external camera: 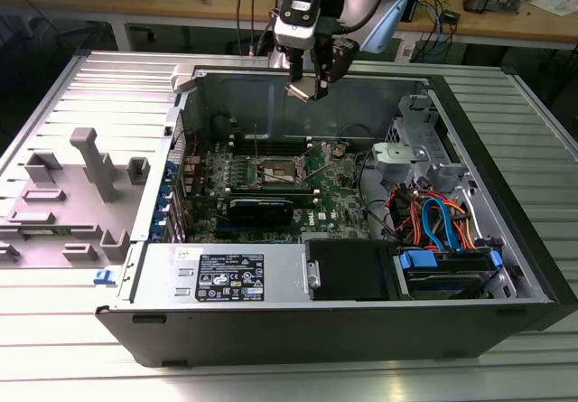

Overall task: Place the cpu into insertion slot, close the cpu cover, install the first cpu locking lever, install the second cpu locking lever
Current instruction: 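Place the cpu into insertion slot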

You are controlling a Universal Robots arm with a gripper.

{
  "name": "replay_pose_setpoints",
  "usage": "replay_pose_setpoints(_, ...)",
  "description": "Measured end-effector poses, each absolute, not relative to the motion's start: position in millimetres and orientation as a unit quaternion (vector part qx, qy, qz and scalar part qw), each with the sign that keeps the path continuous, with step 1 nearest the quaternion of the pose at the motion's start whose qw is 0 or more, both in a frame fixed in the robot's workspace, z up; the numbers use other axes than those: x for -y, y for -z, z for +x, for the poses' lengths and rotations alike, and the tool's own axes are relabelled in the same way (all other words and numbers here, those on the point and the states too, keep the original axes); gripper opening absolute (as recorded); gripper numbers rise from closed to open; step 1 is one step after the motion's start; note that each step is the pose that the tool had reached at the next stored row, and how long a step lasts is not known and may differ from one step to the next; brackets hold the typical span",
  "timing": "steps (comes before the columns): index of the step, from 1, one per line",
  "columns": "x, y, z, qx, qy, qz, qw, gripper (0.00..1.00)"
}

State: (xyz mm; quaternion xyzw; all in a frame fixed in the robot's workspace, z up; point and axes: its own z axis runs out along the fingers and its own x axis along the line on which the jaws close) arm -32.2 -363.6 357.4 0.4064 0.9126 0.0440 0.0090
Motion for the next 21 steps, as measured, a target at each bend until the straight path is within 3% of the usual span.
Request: replay_pose_setpoints(21,363.9,-357.0,-32.2,-0.902,-0.044,0.430,0.010,0.55)
